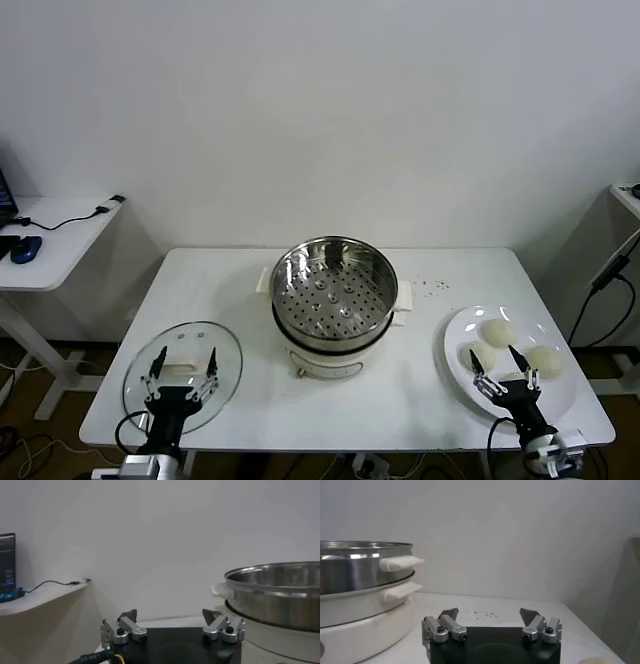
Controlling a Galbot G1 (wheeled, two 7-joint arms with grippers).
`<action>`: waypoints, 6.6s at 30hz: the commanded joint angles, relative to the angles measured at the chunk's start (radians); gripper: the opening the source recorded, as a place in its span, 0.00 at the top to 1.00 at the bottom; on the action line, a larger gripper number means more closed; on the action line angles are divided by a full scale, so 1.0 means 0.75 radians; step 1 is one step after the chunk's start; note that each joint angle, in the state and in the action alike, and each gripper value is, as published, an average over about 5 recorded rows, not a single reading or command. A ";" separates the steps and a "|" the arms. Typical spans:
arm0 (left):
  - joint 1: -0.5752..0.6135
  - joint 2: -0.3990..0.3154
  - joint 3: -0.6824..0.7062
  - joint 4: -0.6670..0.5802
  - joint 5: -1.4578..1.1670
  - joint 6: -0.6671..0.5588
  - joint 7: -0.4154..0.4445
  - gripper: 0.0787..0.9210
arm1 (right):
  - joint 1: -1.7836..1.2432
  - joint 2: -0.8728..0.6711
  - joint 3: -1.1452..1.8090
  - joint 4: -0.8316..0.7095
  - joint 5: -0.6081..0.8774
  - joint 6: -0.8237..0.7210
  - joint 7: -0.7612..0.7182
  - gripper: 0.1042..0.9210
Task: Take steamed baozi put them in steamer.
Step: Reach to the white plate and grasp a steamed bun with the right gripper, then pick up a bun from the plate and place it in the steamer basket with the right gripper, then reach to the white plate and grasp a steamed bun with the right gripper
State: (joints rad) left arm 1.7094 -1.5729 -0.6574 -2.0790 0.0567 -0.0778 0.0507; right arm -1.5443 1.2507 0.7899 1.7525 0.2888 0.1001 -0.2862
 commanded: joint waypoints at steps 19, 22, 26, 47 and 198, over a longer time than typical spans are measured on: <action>0.048 0.023 0.004 0.018 0.014 -0.045 -0.011 0.12 | 1.022 -1.292 -0.758 -0.661 -0.581 -0.123 -1.044 0.12; 0.046 0.027 0.002 0.018 0.008 -0.040 -0.013 0.12 | 1.351 -1.213 -1.078 -0.743 -0.618 -0.119 -1.074 0.12; 0.050 0.033 -0.004 0.012 0.005 -0.034 -0.015 0.12 | 1.697 -1.092 -1.439 -0.856 -0.662 -0.110 -1.148 0.12; 0.058 0.034 -0.027 0.035 0.031 -0.010 -0.014 0.12 | 2.062 -0.613 -1.949 -1.341 -0.710 -0.126 -1.221 0.12; 0.116 0.030 0.011 0.054 0.012 -0.010 -0.034 0.12 | 2.572 -1.194 -2.746 -0.482 0.093 -0.548 -1.024 0.12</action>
State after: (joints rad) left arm 1.7964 -1.5514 -0.6523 -2.0386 0.0583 -0.0886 0.0246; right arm 0.7047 0.6187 -1.4657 1.2934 0.3209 0.0802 -1.0316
